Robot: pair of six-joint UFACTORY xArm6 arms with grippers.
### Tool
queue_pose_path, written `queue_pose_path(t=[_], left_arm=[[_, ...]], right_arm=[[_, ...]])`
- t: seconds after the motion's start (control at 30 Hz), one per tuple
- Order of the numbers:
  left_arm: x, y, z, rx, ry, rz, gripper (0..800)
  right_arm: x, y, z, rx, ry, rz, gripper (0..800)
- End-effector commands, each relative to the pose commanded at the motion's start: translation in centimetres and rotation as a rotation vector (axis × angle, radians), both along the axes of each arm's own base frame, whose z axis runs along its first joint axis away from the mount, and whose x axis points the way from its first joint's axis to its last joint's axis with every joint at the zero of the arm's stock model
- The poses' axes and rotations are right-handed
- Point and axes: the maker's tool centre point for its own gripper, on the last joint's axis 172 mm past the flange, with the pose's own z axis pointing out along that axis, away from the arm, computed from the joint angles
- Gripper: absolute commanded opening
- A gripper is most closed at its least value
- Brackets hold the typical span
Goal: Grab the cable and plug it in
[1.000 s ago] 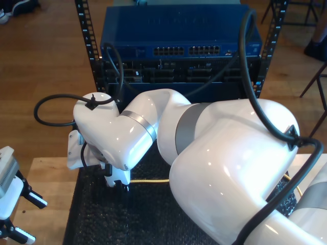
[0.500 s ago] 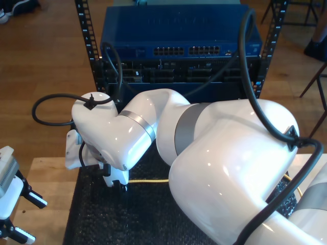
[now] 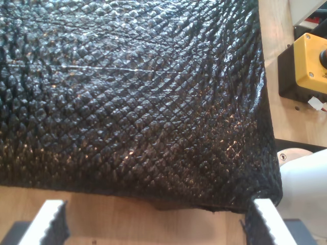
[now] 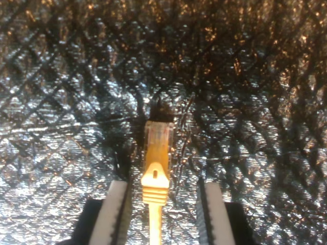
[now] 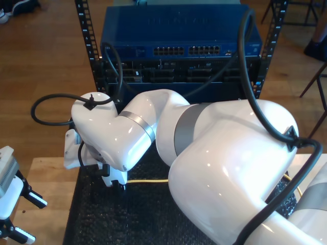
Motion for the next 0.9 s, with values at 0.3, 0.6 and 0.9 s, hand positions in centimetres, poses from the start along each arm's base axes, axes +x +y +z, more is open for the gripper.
queue_pose_path(t=[0.3, 0.6, 0.9], left_arm=[[0.00, 0.00, 0.00, 0.000, 0.000, 0.000, 800], [0.00, 0.00, 0.00, 0.000, 0.000, 0.000, 800], [0.11, 0.07, 0.13, 0.002, -0.002, 0.001, 800]], right_arm=[[0.06, -0.06, 0.00, 0.000, 0.000, 0.002, 166], [-0.07, 0.13, -0.15, 0.001, 0.001, 0.023, 37], [0.06, -0.02, 0.78, 0.010, -0.003, 0.029, 7]])
